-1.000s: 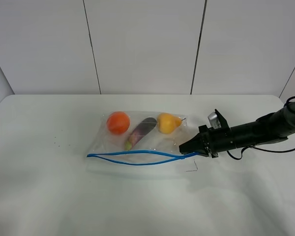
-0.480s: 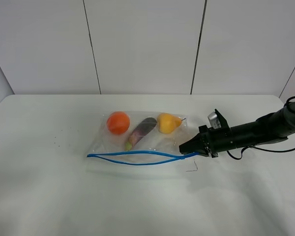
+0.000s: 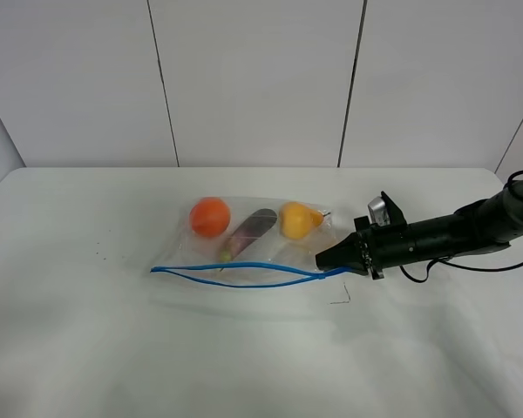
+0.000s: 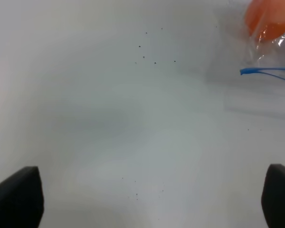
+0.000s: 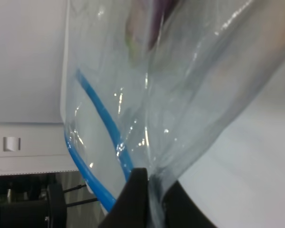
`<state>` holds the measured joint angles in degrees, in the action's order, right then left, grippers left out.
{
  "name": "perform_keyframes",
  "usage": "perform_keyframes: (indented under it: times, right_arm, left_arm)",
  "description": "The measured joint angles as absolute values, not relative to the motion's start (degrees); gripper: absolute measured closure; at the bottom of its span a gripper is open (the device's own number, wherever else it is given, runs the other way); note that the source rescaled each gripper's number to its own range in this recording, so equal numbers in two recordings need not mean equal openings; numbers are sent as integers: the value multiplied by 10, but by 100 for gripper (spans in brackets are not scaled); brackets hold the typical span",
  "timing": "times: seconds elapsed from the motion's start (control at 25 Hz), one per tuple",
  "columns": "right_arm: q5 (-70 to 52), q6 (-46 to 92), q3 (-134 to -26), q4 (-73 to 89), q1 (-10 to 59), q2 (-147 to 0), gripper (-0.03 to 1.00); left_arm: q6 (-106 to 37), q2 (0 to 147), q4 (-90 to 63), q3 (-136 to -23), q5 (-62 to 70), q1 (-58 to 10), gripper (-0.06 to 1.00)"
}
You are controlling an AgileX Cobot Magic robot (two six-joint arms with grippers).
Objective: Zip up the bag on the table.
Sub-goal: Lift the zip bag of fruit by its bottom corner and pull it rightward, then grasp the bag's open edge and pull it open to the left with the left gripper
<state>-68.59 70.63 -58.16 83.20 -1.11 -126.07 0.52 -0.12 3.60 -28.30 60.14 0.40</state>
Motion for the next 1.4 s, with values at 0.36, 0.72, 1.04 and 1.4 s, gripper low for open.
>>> perform_keyframes:
  times: [0.36, 0.72, 1.04, 1.4]
  right_arm:
    - [-687, 662, -582, 827, -11, -1225, 97]
    - [-688, 655, -582, 802, -11, -1200, 97]
    - [-688, 649, -582, 801, -11, -1200, 97]
    - [-688, 642, -582, 801, -11, -1200, 97]
  left_arm:
    - [5, -1, 36, -283, 601, 4, -6]
    - [-23, 46, 0, -292, 599, 4, -6]
    - [-142, 285, -108, -363, 490, 3, -6]
    - [-185, 512, -28, -520, 399, -122, -6]
